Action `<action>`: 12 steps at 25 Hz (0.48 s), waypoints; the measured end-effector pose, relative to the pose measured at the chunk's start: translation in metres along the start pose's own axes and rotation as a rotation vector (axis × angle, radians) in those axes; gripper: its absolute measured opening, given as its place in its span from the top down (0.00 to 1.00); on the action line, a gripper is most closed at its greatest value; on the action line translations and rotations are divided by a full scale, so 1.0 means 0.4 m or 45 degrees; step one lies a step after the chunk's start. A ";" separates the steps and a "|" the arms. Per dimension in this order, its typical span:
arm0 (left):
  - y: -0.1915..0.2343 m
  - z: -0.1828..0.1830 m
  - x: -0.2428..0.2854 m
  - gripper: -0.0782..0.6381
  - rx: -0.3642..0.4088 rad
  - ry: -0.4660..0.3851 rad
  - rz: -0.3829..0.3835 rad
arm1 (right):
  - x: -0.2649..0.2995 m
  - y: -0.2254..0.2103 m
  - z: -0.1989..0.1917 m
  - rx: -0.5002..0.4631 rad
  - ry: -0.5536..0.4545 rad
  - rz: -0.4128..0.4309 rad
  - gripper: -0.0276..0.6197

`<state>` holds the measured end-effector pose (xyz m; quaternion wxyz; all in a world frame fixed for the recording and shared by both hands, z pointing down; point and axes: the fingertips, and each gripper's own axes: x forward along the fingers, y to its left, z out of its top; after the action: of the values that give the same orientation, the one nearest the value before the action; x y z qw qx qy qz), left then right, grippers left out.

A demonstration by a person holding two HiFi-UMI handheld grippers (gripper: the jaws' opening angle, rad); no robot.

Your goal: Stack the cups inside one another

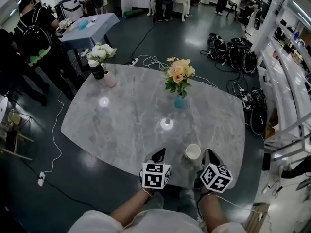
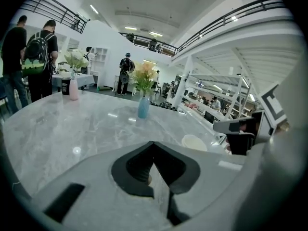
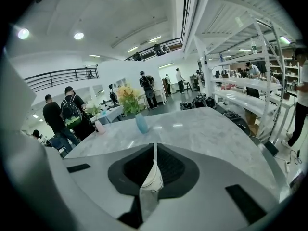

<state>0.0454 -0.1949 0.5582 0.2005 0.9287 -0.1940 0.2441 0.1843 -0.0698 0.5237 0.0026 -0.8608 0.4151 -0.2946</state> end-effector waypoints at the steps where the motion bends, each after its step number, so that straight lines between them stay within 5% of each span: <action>1: 0.000 0.002 0.000 0.90 0.009 0.000 -0.006 | -0.005 -0.003 0.001 0.008 -0.013 -0.006 0.92; 12: -0.087 -0.024 -0.015 0.90 0.045 0.009 0.004 | -0.070 -0.057 -0.020 0.042 -0.042 0.030 0.92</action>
<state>0.0528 -0.1594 0.5530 0.1845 0.9310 -0.1905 0.2509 0.1829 -0.0328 0.5220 0.0270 -0.8604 0.4200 -0.2872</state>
